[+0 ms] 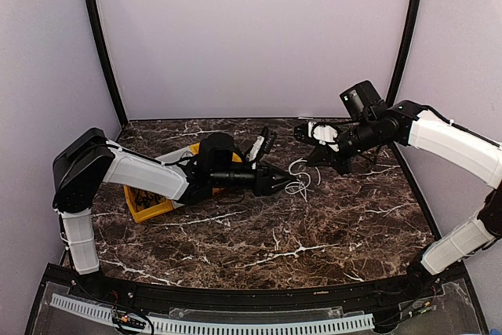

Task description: Untangle the cables

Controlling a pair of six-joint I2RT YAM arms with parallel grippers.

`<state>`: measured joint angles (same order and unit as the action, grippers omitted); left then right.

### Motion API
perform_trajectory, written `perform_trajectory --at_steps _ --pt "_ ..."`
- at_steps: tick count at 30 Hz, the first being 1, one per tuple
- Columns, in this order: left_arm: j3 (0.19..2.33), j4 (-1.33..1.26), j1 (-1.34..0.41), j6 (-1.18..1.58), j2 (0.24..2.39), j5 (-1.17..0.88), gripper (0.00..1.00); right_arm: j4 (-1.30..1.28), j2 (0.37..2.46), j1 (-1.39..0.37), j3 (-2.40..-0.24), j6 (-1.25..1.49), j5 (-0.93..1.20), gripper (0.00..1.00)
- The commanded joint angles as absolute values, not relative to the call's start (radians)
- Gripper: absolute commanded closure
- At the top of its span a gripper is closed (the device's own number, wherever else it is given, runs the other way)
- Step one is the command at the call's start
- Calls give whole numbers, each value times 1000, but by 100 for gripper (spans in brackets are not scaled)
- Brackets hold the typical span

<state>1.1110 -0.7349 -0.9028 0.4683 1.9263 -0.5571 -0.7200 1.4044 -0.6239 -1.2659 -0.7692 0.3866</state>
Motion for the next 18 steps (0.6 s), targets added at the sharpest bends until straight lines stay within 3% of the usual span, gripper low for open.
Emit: perform_trajectory --at_steps 1,9,14,18 --pt "1152 -794 -908 484 1933 -565 66 -729 1394 -632 -1300 -755 414 100" --pt "1155 -811 -907 487 1947 -560 92 -727 1393 -632 -1296 -752 411 100" --pt "1141 -824 -908 490 1944 -570 95 -707 1394 -630 -1294 -730 391 100" --pt "1132 -847 -908 496 1941 -590 90 -705 1403 -629 -1304 -720 393 100"
